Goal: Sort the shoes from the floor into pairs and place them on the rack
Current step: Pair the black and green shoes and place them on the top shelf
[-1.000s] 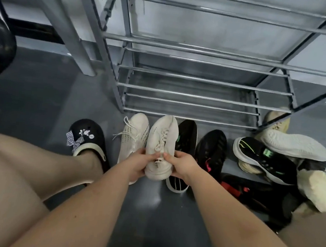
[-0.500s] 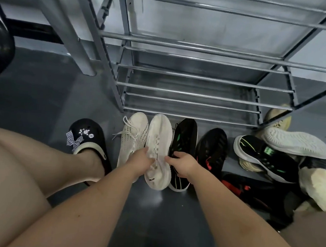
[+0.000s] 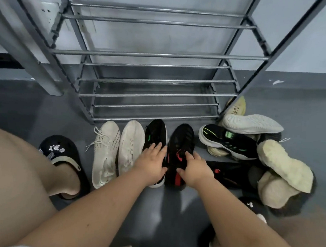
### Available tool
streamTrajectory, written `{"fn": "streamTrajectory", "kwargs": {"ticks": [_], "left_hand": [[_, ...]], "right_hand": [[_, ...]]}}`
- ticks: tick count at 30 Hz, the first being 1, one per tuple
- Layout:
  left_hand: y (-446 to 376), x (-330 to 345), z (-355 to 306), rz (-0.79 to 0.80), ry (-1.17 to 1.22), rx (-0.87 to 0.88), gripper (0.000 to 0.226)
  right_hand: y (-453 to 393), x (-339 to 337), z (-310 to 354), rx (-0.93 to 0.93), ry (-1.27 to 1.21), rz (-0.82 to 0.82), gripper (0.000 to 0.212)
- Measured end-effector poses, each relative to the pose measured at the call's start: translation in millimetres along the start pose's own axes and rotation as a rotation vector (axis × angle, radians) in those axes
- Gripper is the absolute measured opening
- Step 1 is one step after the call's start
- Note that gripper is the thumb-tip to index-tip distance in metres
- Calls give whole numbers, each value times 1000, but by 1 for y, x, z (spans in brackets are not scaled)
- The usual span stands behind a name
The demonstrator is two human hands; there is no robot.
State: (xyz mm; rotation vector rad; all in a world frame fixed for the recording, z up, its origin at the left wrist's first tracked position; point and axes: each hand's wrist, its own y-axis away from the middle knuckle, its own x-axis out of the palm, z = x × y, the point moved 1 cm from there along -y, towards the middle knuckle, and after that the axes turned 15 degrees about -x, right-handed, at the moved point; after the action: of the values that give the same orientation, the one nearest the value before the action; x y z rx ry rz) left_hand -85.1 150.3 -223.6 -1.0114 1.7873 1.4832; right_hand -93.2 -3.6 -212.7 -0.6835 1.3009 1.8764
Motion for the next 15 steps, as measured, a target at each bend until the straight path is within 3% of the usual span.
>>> {"fn": "streamTrajectory", "kwargs": {"ticks": [8,15], "left_hand": [[-5,-6,-55,10,-207,129,72],[-29,-26,-101,-19,-224,166,72]], "right_hand": [[39,-26,-78,139,16,-100,74],[48,-55,-133,240,-7,-144,71]]}}
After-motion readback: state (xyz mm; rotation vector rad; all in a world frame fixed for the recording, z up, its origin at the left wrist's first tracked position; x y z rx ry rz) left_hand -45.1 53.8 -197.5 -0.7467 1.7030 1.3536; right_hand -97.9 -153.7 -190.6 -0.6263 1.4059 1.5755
